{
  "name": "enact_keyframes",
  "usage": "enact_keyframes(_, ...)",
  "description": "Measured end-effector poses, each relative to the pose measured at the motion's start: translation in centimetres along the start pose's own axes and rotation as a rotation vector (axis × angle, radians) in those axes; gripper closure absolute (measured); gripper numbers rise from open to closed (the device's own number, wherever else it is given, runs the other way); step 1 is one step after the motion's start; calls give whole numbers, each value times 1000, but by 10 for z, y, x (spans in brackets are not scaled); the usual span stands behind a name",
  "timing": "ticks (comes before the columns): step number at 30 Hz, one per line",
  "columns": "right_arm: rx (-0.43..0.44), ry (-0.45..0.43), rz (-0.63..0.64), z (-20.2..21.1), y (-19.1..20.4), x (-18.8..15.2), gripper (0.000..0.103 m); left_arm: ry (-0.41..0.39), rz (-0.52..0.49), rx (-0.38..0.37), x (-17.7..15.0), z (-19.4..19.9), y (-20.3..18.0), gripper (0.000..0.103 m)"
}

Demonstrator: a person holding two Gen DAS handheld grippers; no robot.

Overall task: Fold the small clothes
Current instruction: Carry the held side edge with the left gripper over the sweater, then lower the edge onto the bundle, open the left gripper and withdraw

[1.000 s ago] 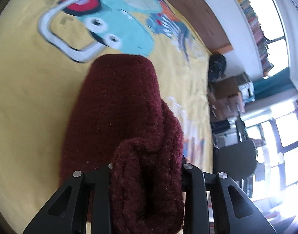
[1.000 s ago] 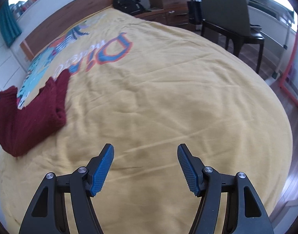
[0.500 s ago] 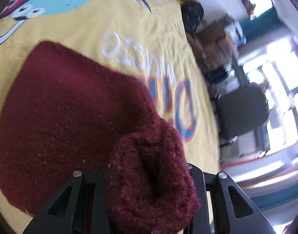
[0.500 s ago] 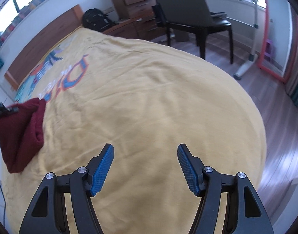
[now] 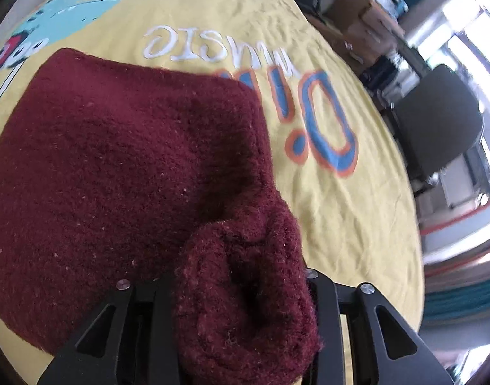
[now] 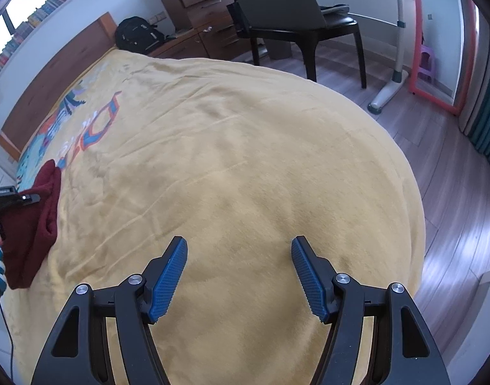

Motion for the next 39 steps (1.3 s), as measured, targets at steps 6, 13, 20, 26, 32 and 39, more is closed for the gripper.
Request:
enact_keyframes(6, -24, -8, -10, 12, -10, 0, 34, 13, -33, -22, -5, 3, -13, 52)
enact_keyframes(13, -37, -23, -4, 30, -10, -1, 34, 15, -60, -26, -8, 10, -25, 48)
enact_keyframes(20, -38, -46, 13, 51, -1, 3, 34, 25, -105, -118, -14, 37, -47, 45)
enact_keyframes(26, -26, -59, 55, 66, 19, 7, 34, 29, -179, -191, -24, 70, -58, 45)
enact_keyframes(32, -2, -82, 95, 85, 48, 12, 34, -10, -217, -181, -27, 109, -32, 45)
enact_keyframes(39, 44, -108, 165, 107, 96, 15, 34, -76, -181, -139, -22, 156, 29, 45)
Point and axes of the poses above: each gripper's, at about its wrist camera, not at the fingertips, and z roughly against the way its jaws point, y to its left, x to its top, the point moved 6 cm from there along -z, roughly the way its jaws point, and after that the axes turned 13 degrees about z, right-handed, at the moved point
